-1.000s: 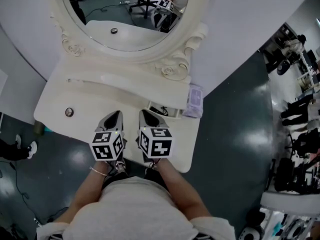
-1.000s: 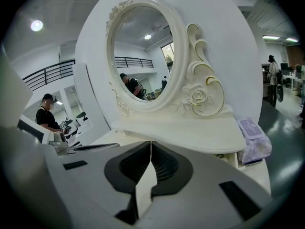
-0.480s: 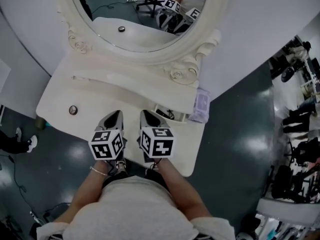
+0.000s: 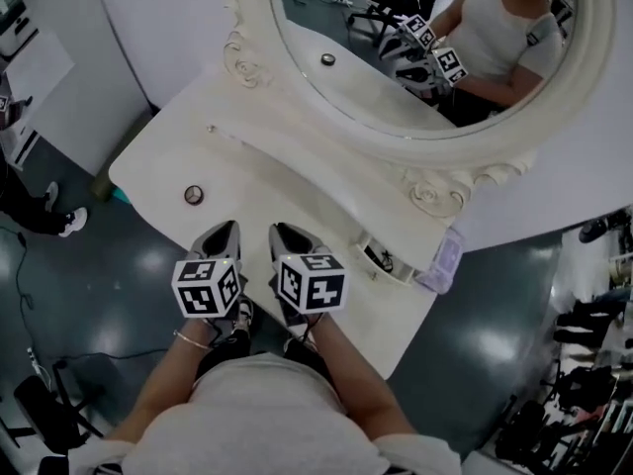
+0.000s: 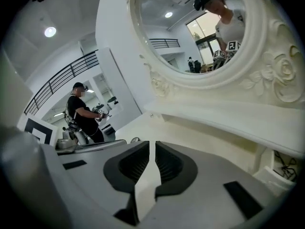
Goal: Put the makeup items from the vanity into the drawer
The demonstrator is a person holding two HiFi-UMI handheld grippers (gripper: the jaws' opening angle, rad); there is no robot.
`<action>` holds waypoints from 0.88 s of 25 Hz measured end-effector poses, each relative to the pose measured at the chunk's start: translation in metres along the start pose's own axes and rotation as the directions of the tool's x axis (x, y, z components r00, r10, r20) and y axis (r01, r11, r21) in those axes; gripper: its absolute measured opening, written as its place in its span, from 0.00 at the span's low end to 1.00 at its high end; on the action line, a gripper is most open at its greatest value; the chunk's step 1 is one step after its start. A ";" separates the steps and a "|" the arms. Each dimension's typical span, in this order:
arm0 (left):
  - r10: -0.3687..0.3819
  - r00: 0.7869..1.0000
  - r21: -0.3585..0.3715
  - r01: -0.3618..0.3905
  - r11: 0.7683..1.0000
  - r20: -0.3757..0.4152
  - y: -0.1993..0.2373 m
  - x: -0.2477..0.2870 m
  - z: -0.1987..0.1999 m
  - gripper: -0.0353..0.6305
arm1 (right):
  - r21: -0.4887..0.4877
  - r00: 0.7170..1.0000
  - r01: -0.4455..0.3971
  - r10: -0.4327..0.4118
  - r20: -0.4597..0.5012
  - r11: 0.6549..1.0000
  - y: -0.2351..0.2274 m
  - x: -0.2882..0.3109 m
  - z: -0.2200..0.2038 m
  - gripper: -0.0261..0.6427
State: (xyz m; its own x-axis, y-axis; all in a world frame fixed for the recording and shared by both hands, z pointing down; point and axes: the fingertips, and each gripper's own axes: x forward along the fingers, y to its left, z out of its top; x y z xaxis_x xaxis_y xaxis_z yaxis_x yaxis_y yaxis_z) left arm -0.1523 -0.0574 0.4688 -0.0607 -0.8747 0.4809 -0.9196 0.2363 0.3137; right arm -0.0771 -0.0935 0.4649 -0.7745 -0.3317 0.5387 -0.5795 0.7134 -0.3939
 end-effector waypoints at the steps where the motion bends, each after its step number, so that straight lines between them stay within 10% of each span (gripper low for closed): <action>1: 0.025 1.000 -0.016 -0.025 1.000 0.003 0.014 -0.003 0.001 0.06 | -0.014 0.999 -0.026 0.025 -0.021 1.000 0.010 0.011 -0.001 0.08; 22: 0.266 0.964 -0.185 -0.266 0.946 -0.025 0.212 -0.022 -0.007 0.06 | -0.150 0.969 -0.149 0.114 -0.221 0.977 0.094 0.184 -0.026 0.26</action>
State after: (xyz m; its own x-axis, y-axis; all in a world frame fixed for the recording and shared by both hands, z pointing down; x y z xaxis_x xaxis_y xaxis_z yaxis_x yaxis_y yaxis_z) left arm -0.3434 0.0147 0.5300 -0.2938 -0.7695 0.5670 -0.7820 0.5346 0.3205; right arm -0.2674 -0.0717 0.5463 -0.7600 -0.1036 0.6416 -0.4128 0.8395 -0.3534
